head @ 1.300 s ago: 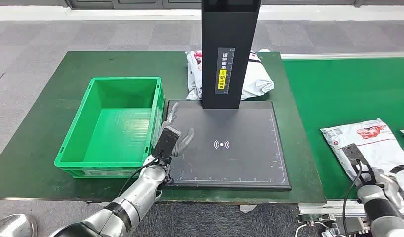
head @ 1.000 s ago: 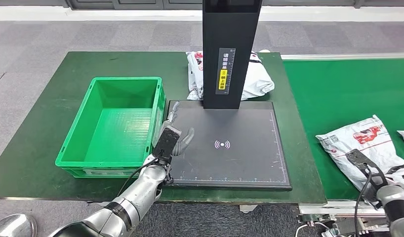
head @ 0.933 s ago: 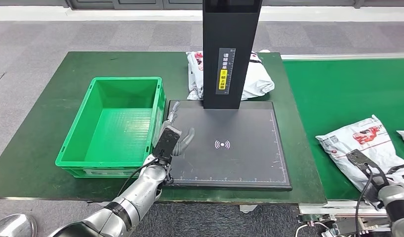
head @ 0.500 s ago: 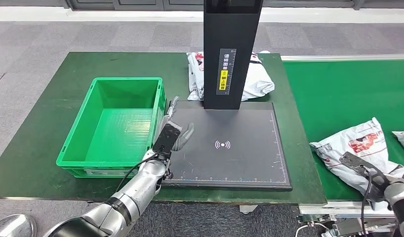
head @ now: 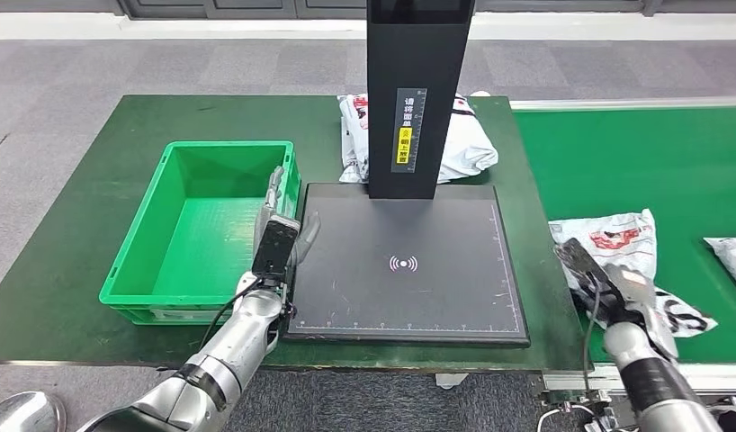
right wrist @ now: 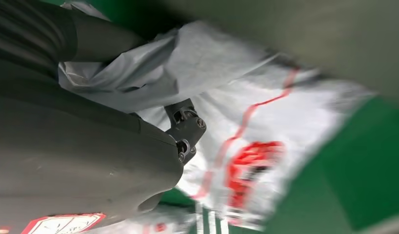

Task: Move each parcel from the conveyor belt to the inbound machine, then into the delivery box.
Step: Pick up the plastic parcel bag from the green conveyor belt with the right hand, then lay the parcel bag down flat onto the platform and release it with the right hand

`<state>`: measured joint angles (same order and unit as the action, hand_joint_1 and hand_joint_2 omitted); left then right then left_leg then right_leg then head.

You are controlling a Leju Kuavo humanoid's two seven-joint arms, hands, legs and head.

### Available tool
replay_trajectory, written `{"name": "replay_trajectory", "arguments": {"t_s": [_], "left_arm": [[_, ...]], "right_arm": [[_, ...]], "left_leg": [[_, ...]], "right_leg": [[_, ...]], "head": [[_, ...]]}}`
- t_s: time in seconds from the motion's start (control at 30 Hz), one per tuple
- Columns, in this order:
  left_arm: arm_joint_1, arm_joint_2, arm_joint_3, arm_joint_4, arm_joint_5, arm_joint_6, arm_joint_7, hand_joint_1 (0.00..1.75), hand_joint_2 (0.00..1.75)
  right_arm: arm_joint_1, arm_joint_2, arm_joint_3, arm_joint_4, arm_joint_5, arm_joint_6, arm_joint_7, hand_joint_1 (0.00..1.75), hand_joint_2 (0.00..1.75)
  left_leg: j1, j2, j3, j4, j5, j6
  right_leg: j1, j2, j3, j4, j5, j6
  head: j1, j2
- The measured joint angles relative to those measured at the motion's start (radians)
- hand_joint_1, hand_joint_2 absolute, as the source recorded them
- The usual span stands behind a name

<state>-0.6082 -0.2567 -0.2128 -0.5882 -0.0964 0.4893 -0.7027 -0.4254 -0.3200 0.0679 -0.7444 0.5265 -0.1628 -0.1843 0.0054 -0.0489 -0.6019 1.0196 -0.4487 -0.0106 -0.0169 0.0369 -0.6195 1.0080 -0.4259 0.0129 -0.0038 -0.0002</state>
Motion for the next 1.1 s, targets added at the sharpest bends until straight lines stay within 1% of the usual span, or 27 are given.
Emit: {"name": "replay_trajectory", "arguments": {"t_s": [0.13,0.23,0.33,0.53,0.63,0.7,0.8,1.0,1.1], "left_arm": [[0.0,0.005,0.009,-0.019,-0.01,0.013,0.0,0.0,1.75],[0.0,0.009,0.01,-0.03,-0.011,0.017,0.0,0.0,1.75],[0.0,0.012,0.011,-0.037,-0.011,0.017,0.0,0.0,1.75],[0.0,0.015,0.012,-0.044,-0.012,0.02,0.0,0.0,1.75],[0.0,0.017,0.012,-0.047,-0.017,0.025,0.0,0.0,1.75],[-0.002,0.018,0.012,-0.048,-0.025,0.028,0.0,0.0,1.75],[-0.013,0.015,0.012,-0.047,-0.036,0.031,0.0,0.0,1.75],[-0.049,-0.01,0.01,-0.038,-0.043,0.028,0.0,0.0,1.75],[-0.057,-0.016,0.009,-0.031,-0.041,0.014,0.0,0.0,1.75]], "right_arm": [[-0.021,0.052,0.0,-0.054,-0.111,0.016,-0.078,1.75,1.75],[-0.024,0.08,0.0,-0.098,-0.155,0.023,-0.096,1.75,1.75],[-0.024,0.096,0.0,-0.127,-0.164,0.026,-0.098,1.75,1.75],[-0.024,0.111,0.0,-0.157,-0.18,0.033,-0.106,1.75,1.75],[-0.024,0.123,0.003,-0.176,-0.238,0.051,-0.142,1.75,1.75],[-0.024,0.143,0.021,-0.203,-0.29,0.08,-0.168,1.75,1.75],[-0.026,0.19,0.105,-0.248,-0.326,0.114,-0.176,1.75,1.75],[-0.022,0.33,0.34,-0.27,-0.32,0.12,-0.169,1.75,1.75],[-0.021,0.37,0.416,-0.265,-0.335,0.108,-0.165,1.75,1.75]], "left_leg": [[0.0,0.0,0.0,0.0,0.0,0.0],[0.0,0.0,0.0,0.0,0.0,0.0],[0.0,-0.001,-0.001,0.0,0.0,0.0],[0.0,-0.002,-0.001,0.0,0.0,0.0],[0.0,-0.002,-0.001,0.0,0.0,0.0],[0.0,-0.001,-0.001,0.0,0.0,0.0],[0.001,0.001,0.0,0.0,0.0,-0.001],[0.002,0.001,0.0,-0.001,0.001,-0.002],[0.002,0.001,0.0,-0.001,0.001,-0.002]], "right_leg": [[0.0,0.0,0.0,0.0,0.0,0.0],[0.0,0.0,0.0,0.0,0.0,0.0],[0.0,0.0,-0.001,0.0,0.0,0.0],[0.0,-0.001,-0.001,0.0,0.0,0.0],[0.0,-0.002,-0.001,0.0,0.0,0.0],[0.0,-0.001,-0.001,0.0,0.0,0.0],[0.001,0.001,-0.002,0.0,0.0,0.0],[0.003,0.002,-0.002,0.0,0.0,-0.001],[0.002,0.001,-0.002,0.0,-0.001,-0.002]], "head": [[0.0,0.0],[0.0,0.0],[0.0,0.0],[0.0,0.0],[0.0,0.0],[0.0,0.0],[0.0,0.0],[0.0,0.0],[0.0,0.0]]}}
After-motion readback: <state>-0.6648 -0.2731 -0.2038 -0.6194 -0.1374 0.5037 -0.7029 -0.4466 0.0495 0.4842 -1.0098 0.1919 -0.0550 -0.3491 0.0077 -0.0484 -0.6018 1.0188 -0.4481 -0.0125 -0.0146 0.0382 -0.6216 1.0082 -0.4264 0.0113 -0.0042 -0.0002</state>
